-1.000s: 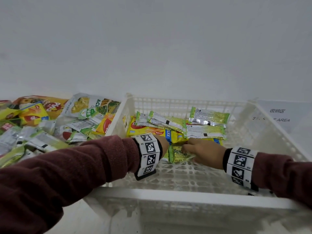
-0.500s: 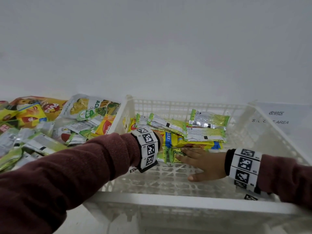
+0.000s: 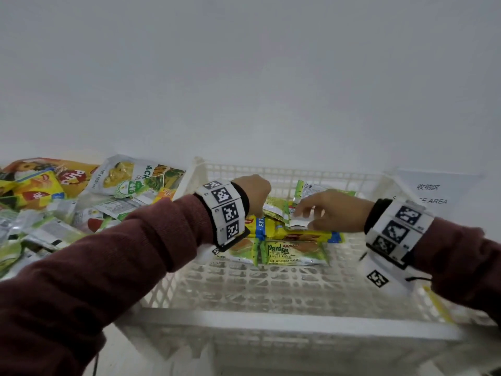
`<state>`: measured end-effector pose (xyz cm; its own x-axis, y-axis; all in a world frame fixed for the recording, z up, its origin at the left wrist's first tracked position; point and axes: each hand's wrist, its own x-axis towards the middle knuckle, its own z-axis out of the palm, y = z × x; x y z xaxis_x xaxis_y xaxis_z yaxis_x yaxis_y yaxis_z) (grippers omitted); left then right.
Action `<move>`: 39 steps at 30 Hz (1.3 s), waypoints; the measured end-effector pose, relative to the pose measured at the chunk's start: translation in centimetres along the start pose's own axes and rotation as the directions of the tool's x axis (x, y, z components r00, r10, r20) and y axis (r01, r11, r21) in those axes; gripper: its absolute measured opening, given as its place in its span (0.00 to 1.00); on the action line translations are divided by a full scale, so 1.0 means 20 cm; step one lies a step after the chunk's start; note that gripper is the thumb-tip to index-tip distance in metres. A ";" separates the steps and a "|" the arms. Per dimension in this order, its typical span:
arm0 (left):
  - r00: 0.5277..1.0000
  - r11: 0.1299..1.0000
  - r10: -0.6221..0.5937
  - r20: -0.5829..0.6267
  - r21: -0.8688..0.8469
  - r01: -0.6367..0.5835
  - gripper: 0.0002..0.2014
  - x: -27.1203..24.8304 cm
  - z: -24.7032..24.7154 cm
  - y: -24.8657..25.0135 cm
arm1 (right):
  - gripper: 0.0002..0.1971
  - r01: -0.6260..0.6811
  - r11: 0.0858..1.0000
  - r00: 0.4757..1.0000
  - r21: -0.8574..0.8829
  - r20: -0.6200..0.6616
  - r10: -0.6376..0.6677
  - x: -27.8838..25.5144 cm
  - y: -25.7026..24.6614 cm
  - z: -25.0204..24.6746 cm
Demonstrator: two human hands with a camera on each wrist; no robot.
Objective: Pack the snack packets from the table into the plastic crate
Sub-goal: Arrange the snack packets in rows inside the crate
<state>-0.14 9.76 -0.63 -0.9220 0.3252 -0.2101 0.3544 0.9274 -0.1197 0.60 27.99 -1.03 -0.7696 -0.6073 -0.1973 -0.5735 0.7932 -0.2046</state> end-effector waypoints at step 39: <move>0.948 0.806 -0.161 -0.274 -0.591 -0.034 0.16 -0.25 -0.23 -0.07 | 0.06 0.029 0.922 0.990 0.386 -0.136 0.026 -0.11 -0.06 -0.28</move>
<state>3.19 7.71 5.02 -0.9741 0.2092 0.0861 0.2244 0.8457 0.4842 1.29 28.61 5.08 -0.8151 -0.5751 -0.0699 -0.4428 0.6963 -0.5649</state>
